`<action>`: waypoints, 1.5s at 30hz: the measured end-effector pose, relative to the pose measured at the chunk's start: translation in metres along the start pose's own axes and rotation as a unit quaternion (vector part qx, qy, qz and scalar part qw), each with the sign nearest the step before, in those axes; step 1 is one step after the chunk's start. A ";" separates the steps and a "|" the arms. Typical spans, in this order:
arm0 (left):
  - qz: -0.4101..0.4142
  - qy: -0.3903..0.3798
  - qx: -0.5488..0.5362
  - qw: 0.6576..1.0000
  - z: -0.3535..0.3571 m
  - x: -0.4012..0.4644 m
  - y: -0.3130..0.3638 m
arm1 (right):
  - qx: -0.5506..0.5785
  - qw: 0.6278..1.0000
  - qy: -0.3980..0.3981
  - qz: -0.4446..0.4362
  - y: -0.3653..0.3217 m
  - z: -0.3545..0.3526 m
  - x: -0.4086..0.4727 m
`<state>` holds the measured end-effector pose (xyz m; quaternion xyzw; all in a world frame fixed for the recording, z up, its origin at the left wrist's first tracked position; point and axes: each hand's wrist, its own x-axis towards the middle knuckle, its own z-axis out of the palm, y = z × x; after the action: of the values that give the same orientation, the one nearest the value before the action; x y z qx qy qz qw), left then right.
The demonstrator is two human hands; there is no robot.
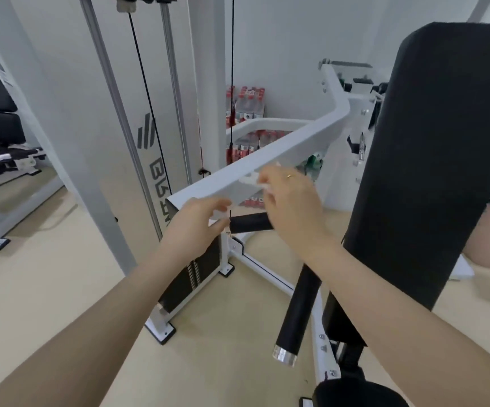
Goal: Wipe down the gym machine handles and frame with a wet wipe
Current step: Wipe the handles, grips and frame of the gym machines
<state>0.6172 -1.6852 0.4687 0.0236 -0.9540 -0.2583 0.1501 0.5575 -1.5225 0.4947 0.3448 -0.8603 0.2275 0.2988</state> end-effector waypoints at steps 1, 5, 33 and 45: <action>0.016 -0.022 0.010 1.000 0.001 0.007 -0.005 | -0.062 0.993 -0.084 -0.055 -0.002 0.010 -0.004; 0.087 -0.125 0.054 0.987 0.010 0.026 -0.022 | -0.053 0.933 -0.354 -0.028 -0.005 0.024 -0.020; 0.240 -0.124 0.145 0.952 0.011 0.053 -0.047 | -0.356 0.859 -0.360 0.077 0.014 0.020 -0.010; 0.168 -0.105 0.161 0.967 0.017 0.039 -0.035 | -0.189 0.881 -0.305 0.309 0.029 0.014 -0.020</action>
<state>0.5739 -1.7114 0.4476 -0.1407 -0.9837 -0.0734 0.0847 0.5437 -1.5026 0.4658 0.0507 -0.9984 0.0250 -0.0044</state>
